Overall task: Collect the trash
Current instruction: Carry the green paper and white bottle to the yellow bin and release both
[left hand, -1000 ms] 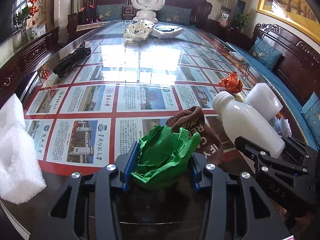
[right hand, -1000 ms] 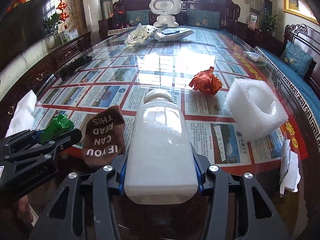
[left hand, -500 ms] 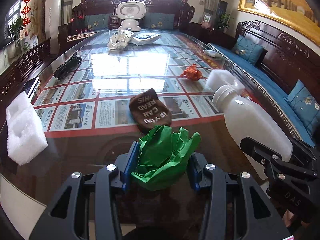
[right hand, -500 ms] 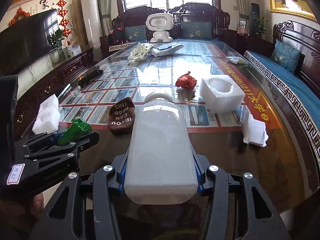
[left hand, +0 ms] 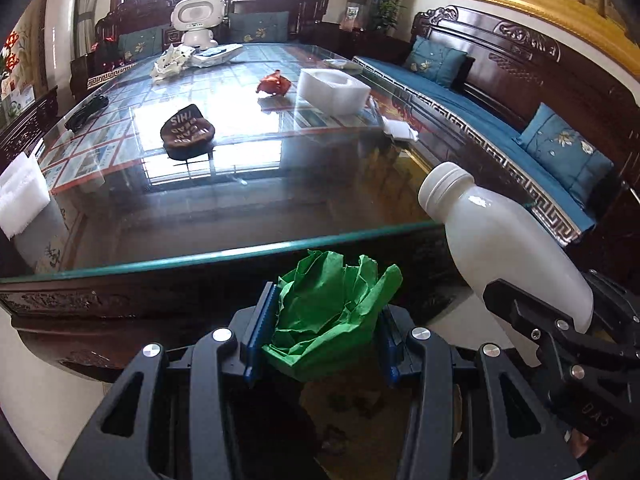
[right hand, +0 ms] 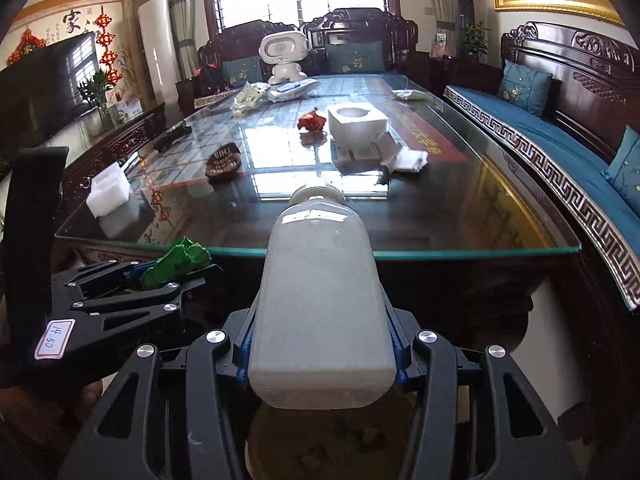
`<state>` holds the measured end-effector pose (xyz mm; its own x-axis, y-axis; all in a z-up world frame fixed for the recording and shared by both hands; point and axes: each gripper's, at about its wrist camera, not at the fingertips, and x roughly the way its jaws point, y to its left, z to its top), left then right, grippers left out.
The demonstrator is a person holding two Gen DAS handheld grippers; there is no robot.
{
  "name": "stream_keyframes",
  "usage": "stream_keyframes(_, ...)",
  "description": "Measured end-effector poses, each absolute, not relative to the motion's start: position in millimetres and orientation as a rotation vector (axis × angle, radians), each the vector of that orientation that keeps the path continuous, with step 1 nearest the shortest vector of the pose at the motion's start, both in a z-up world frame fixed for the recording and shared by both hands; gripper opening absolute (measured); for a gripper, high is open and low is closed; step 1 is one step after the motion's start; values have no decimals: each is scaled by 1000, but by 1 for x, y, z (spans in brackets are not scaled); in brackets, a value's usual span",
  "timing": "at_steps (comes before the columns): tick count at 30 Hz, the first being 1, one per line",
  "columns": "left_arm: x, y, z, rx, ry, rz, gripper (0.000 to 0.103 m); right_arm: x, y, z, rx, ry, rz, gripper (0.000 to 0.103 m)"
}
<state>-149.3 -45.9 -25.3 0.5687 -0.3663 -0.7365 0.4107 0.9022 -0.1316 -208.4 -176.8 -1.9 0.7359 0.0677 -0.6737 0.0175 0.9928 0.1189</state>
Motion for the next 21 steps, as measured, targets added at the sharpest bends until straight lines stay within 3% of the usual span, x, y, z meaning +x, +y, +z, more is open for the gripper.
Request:
stream_keyframes(11, -198, -65, -84, 122, 949, -534, 45, -263, -177, -78, 143, 903, -50, 49)
stream_keyframes(17, -211, -69, -103, 148, 992, -556, 45, -273, -172, -92, 140, 954, -68, 50)
stream_keyframes(21, -215, -74, -107, 161, 997, -573, 45, -277, -168, -89, 112, 943, -83, 60)
